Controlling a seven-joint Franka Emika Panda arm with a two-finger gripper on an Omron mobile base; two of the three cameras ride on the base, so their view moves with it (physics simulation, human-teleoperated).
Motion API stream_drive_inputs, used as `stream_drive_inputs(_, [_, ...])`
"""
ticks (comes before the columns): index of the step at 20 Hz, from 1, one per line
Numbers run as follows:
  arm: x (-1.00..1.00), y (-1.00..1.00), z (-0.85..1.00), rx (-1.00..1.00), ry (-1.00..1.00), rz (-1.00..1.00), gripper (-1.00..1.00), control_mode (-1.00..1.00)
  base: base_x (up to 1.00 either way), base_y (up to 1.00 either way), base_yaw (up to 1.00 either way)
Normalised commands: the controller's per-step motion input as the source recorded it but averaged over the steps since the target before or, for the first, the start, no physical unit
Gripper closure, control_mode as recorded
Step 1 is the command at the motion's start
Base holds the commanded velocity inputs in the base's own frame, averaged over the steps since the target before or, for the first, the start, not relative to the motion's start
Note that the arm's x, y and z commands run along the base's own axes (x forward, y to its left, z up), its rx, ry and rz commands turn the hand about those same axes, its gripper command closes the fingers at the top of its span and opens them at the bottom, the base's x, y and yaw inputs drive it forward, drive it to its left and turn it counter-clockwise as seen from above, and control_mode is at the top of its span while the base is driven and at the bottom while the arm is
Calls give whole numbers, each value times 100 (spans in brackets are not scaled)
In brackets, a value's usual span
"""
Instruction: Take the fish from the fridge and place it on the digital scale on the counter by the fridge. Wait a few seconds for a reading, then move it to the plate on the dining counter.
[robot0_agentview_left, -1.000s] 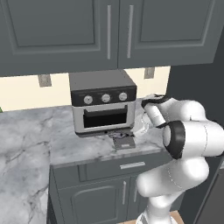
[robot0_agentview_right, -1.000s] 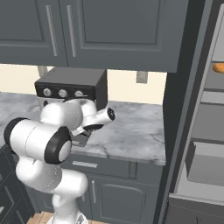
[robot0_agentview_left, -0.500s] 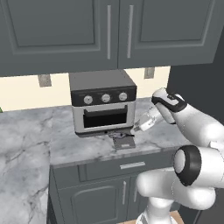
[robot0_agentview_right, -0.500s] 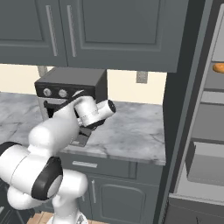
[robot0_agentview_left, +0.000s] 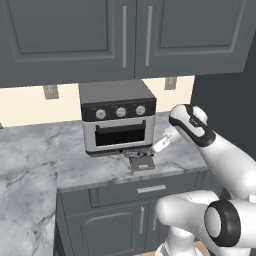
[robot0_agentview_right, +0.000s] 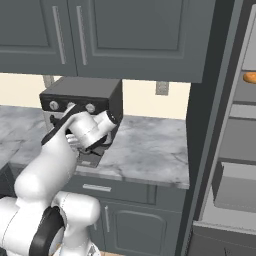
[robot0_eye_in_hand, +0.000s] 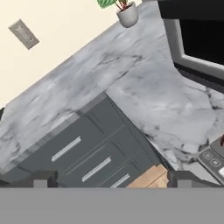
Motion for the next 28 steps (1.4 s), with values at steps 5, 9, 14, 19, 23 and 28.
stream_drive_inputs(5, [0,21,0,-22,-3,0,-100,-100,0,0,0])
stream_drive_inputs(9, [0,7,0,-29,-9,0,-100,-100,0,0,0])
stream_drive_inputs(14, [0,0,0,-19,-3,0,-100,-100,0,0,0])
stream_drive_inputs(19, [0,0,0,-1,0,-3,-100,-100,0,0,0])
stream_drive_inputs(23, [0,0,0,-3,-9,-4,-100,-100,0,0,0])
stream_drive_inputs(28, [-5,0,0,-16,-31,0,-100,-100,0,0,0])
